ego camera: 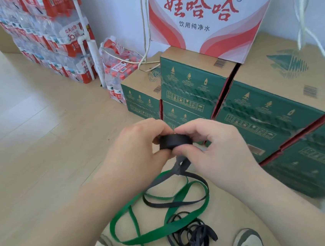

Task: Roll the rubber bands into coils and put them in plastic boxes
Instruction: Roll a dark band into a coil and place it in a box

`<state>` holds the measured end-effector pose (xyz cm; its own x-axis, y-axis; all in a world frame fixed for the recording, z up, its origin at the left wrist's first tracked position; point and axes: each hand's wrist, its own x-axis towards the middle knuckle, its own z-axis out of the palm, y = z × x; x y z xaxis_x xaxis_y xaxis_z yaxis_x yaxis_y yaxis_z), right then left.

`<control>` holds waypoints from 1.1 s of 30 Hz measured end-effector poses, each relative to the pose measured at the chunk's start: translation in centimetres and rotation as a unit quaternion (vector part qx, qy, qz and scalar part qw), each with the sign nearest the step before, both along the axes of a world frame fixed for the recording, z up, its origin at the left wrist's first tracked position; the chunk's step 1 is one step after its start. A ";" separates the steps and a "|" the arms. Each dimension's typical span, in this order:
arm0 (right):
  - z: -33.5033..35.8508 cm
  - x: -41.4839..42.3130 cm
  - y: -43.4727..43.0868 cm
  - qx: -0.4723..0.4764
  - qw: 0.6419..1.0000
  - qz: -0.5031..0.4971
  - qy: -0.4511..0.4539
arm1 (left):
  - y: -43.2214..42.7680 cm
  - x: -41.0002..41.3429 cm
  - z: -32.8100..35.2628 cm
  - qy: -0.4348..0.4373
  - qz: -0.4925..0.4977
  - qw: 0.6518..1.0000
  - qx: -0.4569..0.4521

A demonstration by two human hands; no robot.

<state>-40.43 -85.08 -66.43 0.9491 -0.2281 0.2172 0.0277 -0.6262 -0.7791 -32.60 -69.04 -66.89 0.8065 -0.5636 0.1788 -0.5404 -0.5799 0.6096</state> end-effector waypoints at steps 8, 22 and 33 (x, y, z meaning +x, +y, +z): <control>0.4 0.0 -2.6 0.186 0.978 0.009 0.098 | -1.2 -0.5 1.5 0.164 0.045 0.980 -0.103; 0.5 -0.4 -3.8 0.116 0.986 0.037 0.113 | -1.4 -1.2 0.9 0.129 0.004 0.990 -0.047; 0.4 -0.2 -2.9 0.010 0.997 -0.006 0.080 | -1.4 -0.7 1.0 0.072 0.008 0.997 -0.015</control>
<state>-40.67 -87.95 -66.05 0.9684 -0.2423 0.0595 -0.1046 -0.6107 -0.7850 -33.29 -70.45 -65.89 0.8337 -0.5468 0.0776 -0.4376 -0.5683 0.6968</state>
